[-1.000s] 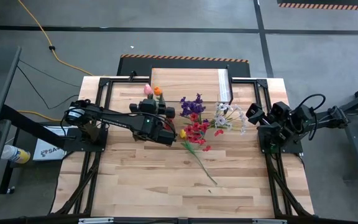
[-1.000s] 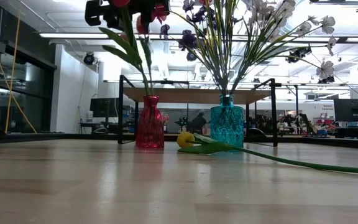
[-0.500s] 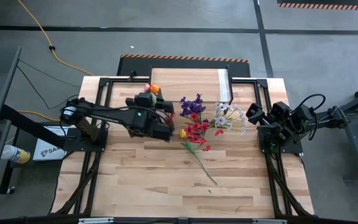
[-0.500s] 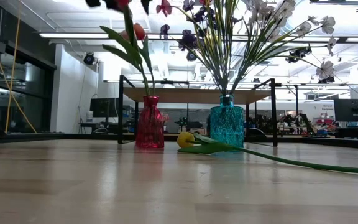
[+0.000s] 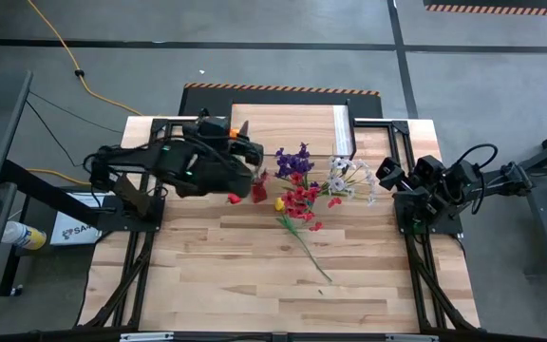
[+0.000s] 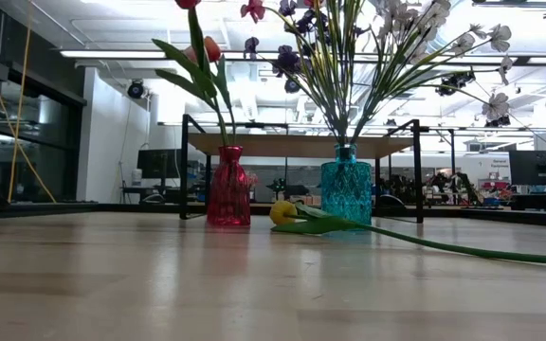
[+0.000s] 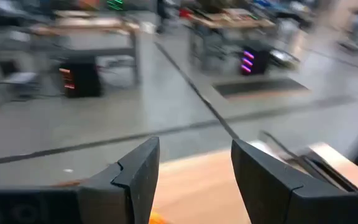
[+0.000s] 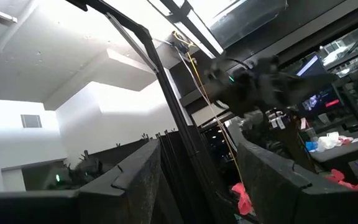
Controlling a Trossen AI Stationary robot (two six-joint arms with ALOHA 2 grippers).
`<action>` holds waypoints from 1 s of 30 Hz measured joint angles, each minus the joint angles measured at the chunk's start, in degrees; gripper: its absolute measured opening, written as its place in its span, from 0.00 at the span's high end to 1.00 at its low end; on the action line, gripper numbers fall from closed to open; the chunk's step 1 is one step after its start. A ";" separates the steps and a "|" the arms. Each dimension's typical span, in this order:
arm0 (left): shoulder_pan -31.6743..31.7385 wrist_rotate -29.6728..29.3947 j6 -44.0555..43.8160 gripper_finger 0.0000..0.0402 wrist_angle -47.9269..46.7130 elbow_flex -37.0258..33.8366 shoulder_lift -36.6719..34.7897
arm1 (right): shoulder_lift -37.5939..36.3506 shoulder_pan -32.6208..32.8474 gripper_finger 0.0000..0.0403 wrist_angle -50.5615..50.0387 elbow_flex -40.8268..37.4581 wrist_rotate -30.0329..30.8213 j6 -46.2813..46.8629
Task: Pick and place flowers into a vace then onto a shelf
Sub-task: Put the yellow flower into the red vase
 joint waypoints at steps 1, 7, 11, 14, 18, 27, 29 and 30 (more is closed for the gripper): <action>-0.75 2.11 3.93 0.42 1.58 2.22 0.01 | 0.00 0.02 0.49 0.01 0.00 0.00 -0.33; -6.22 23.88 16.40 0.42 11.05 11.62 -0.09 | 0.00 0.00 0.49 0.42 0.00 1.44 -0.91; -11.24 34.33 13.38 0.42 14.90 12.29 0.22 | 0.00 0.02 0.49 1.34 0.00 1.57 -2.34; -14.88 35.73 8.33 0.42 15.25 12.35 2.61 | -0.02 0.00 0.49 2.28 0.00 2.60 -3.67; -18.79 40.52 -0.17 0.42 15.17 12.20 7.26 | -0.02 0.00 0.49 3.72 0.00 4.40 -5.36; -22.93 43.32 -27.67 0.42 15.19 12.20 17.96 | -0.11 0.00 0.49 5.60 0.00 4.48 -7.31; -22.95 43.47 -33.72 0.42 15.38 12.20 20.32 | -0.13 0.00 0.49 5.69 0.00 4.46 -8.76; -22.89 43.32 -36.98 0.42 15.53 12.20 21.43 | -0.15 0.00 0.49 6.12 0.00 4.43 -9.79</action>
